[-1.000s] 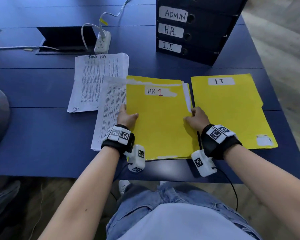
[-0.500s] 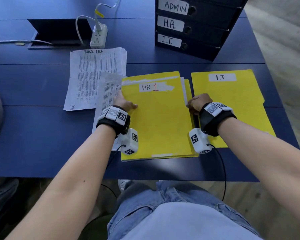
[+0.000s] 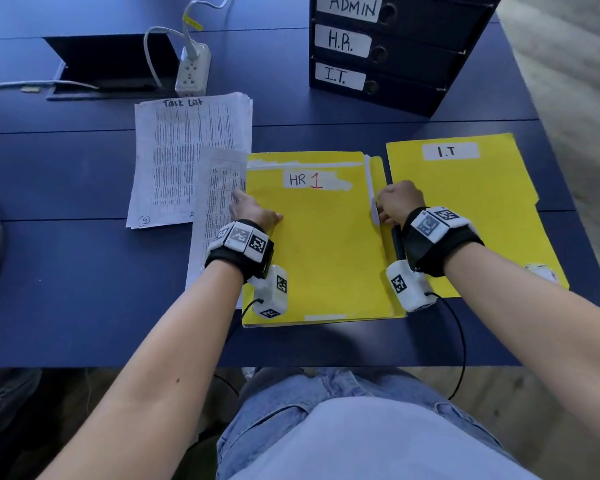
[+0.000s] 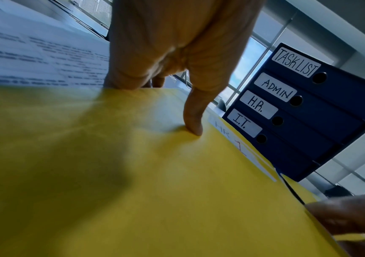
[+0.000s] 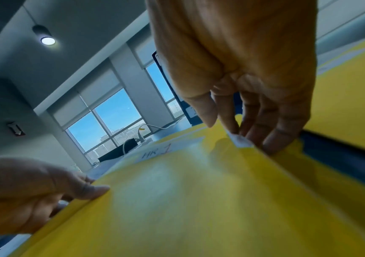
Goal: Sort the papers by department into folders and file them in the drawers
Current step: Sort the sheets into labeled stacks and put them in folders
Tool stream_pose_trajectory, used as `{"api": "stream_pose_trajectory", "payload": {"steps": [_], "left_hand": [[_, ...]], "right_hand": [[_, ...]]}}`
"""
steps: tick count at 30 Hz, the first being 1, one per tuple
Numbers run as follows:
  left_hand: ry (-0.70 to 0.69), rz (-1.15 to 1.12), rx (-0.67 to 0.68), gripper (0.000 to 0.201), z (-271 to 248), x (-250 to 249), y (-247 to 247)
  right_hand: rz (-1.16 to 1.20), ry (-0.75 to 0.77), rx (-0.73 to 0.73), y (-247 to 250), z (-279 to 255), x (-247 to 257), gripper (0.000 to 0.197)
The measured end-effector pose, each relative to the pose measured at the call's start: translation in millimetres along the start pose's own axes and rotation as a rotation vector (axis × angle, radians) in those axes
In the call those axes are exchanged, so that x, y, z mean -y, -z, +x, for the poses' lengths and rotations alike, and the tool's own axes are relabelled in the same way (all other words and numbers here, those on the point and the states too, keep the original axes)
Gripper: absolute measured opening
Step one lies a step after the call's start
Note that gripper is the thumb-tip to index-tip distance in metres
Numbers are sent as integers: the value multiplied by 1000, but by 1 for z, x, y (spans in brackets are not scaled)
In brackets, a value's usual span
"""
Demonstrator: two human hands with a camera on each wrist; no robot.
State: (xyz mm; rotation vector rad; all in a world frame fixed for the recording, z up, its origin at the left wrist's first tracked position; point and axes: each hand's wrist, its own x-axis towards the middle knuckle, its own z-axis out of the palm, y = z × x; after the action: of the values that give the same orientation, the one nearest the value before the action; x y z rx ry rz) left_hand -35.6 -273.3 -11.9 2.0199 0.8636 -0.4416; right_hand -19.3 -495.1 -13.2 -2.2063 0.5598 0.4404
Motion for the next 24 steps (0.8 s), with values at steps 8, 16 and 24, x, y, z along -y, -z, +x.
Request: {"api": "stream_pose_trajectory", "payload": {"steps": [8,16,24], "left_hand": [[-114,-216,75,74,18,20,8],[-167,-416,88,64,-5,-2,24],[-268,-404,71,37,-16,-51,-2]], "right_hand": [[-103,95,39,-18,-5,-10,25],[117,36,25,-16,-11,-6,45],[45,79,-200,39,0,1,37]]}}
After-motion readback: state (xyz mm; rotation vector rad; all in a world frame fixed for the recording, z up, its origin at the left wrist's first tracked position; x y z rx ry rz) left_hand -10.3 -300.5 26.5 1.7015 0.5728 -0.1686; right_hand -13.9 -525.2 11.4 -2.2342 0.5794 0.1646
